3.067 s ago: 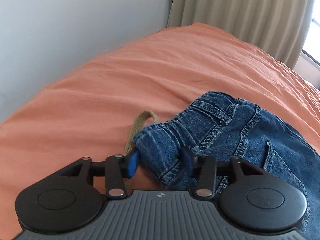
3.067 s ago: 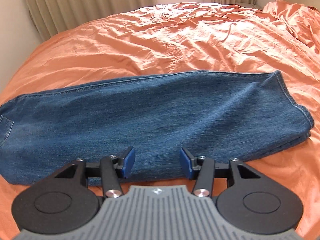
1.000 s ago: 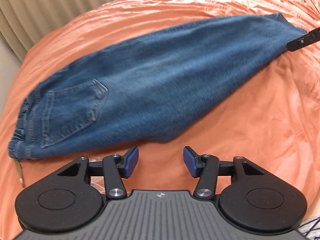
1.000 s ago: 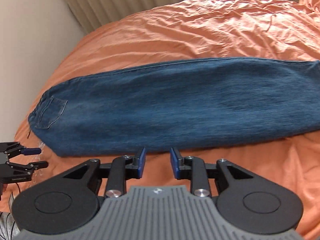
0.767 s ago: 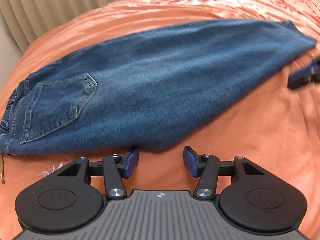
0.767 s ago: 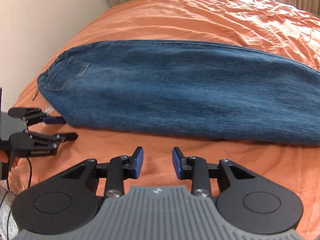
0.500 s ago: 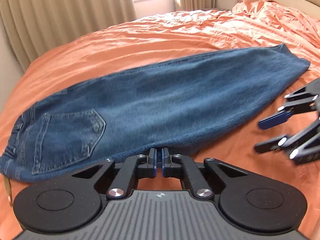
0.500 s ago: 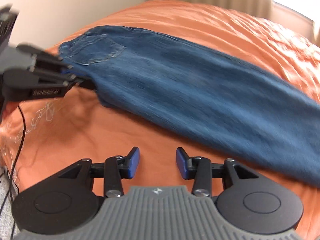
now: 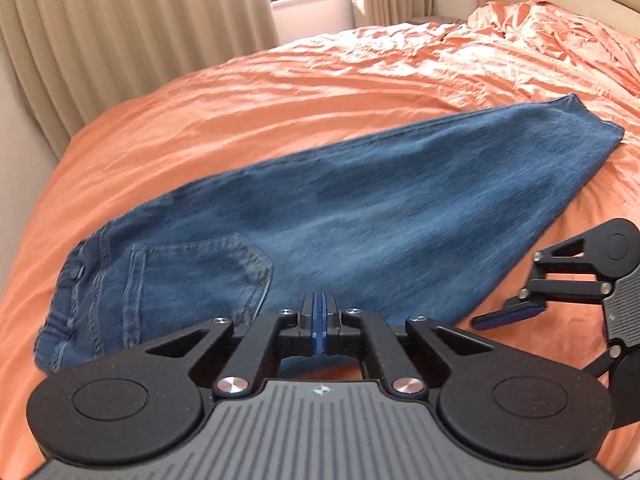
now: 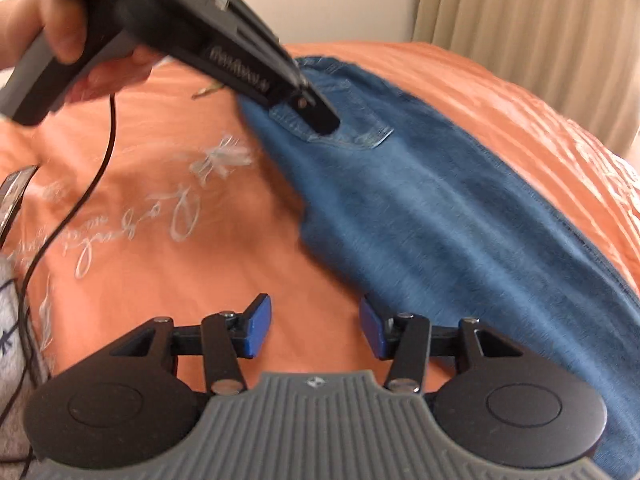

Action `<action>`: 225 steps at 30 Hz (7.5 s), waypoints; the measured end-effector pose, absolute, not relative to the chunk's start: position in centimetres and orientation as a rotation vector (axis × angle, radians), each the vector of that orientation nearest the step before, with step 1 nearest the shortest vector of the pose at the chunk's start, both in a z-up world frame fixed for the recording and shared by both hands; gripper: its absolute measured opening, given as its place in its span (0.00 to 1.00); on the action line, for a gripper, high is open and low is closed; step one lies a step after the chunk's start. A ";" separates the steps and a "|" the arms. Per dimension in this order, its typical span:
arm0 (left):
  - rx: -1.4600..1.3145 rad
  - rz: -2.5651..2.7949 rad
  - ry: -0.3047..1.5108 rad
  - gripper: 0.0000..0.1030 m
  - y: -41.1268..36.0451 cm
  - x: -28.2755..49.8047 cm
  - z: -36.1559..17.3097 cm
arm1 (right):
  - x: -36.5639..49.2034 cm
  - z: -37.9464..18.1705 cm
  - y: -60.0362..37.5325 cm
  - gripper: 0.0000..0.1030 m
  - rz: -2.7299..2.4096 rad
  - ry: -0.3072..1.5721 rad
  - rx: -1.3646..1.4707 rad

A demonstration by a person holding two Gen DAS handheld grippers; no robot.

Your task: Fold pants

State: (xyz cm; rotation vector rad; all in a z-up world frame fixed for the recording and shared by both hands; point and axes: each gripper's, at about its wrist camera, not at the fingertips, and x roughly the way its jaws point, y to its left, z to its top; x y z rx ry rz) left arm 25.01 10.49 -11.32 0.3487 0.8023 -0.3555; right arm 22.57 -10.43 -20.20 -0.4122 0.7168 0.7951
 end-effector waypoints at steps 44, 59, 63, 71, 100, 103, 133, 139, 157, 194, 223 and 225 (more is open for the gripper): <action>0.140 -0.271 0.810 0.08 17.6 23.6 -10.9 | 25.1 -22.0 -4.4 0.02 0.573 0.711 -0.316; 0.144 -0.318 0.843 0.20 15.2 24.6 -10.6 | 23.4 -17.8 -10.7 0.00 0.534 0.709 -0.101; 0.141 -0.340 0.871 0.24 13.2 27.0 -11.3 | 26.7 -16.5 -14.5 0.11 0.413 0.706 -0.061; 0.141 -0.311 0.972 0.24 9.9 34.1 -16.1 | 36.4 -20.3 -19.8 0.20 0.279 0.845 0.003; 0.116 -0.124 0.853 0.12 6.1 46.7 -16.2 | 51.2 -19.2 -25.2 0.36 0.217 0.853 0.022; 0.131 -0.184 0.856 0.13 5.5 43.5 -14.6 | 47.4 -17.7 -28.2 0.36 0.225 0.853 0.063; 0.188 -0.132 0.973 0.20 -0.7 33.5 -13.3 | 32.4 -18.3 -60.2 0.41 -0.169 0.886 0.350; 0.180 -0.272 0.947 0.21 -6.6 33.9 -12.8 | 27.2 -18.7 -66.5 0.52 -0.163 0.816 0.741; 0.149 -0.473 0.969 0.21 -20.8 38.1 -16.4 | 26.6 -28.2 -71.1 0.16 -0.091 0.618 1.238; 0.304 -0.551 0.969 0.06 -27.9 32.3 -18.9 | 27.7 -18.3 -67.9 0.07 -0.079 0.578 0.852; -0.040 -0.429 0.787 0.13 -5.5 26.8 -8.5 | 33.8 -1.5 -37.8 0.06 0.244 0.506 0.459; -0.063 -0.411 0.782 0.14 -3.6 26.8 -8.6 | 34.4 -3.1 -34.4 0.06 0.274 0.531 0.447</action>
